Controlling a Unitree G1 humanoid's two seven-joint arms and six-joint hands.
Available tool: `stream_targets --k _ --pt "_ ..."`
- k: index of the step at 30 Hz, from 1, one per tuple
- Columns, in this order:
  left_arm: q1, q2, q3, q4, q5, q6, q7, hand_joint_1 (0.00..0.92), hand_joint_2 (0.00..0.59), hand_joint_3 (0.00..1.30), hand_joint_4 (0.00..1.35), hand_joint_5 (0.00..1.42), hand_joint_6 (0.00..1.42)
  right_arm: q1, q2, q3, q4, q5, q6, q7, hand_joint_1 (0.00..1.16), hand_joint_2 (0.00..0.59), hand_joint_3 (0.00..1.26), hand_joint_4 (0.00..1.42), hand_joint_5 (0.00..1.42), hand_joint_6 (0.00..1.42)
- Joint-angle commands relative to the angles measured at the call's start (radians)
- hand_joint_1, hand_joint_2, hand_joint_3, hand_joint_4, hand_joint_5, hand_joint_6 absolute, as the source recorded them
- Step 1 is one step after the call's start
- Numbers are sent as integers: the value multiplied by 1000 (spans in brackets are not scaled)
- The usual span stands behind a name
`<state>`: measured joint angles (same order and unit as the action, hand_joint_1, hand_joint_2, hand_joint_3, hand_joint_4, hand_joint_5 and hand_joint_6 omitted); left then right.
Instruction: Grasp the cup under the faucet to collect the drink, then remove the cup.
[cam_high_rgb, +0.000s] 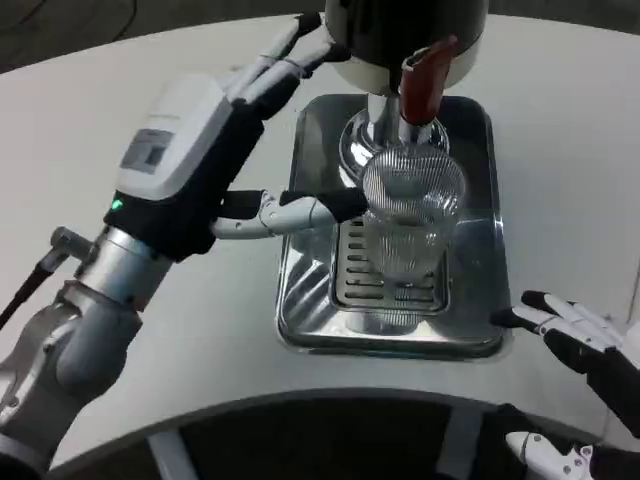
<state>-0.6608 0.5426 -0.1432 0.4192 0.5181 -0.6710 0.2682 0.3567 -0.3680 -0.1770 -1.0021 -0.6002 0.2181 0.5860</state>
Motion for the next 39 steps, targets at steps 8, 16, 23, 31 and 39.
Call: stream_targets --k 8,16,23,31,39 --pt "146 -9 111 -245 -290 24 -209 5 95 204 205 326 320 -24 4 25 22 -7 5 -28 490 420 164 44 26 0" --pt "112 1 136 -357 -671 244 -537 0 124 235 229 349 319 -25 1 31 34 -8 2 -41 490 420 157 52 26 0" --pt "48 16 157 -415 -820 471 -758 0 123 219 183 301 296 -16 0 29 34 -5 -1 -47 490 420 157 53 26 0" --pt "-9 -7 157 -438 -807 560 -837 0 105 177 141 271 248 -10 -5 27 30 -5 -5 -50 490 420 157 53 26 0" --pt "-79 -46 145 -399 -768 573 -843 0 105 176 136 269 245 2 -3 22 21 1 -7 -53 490 420 157 53 26 0"
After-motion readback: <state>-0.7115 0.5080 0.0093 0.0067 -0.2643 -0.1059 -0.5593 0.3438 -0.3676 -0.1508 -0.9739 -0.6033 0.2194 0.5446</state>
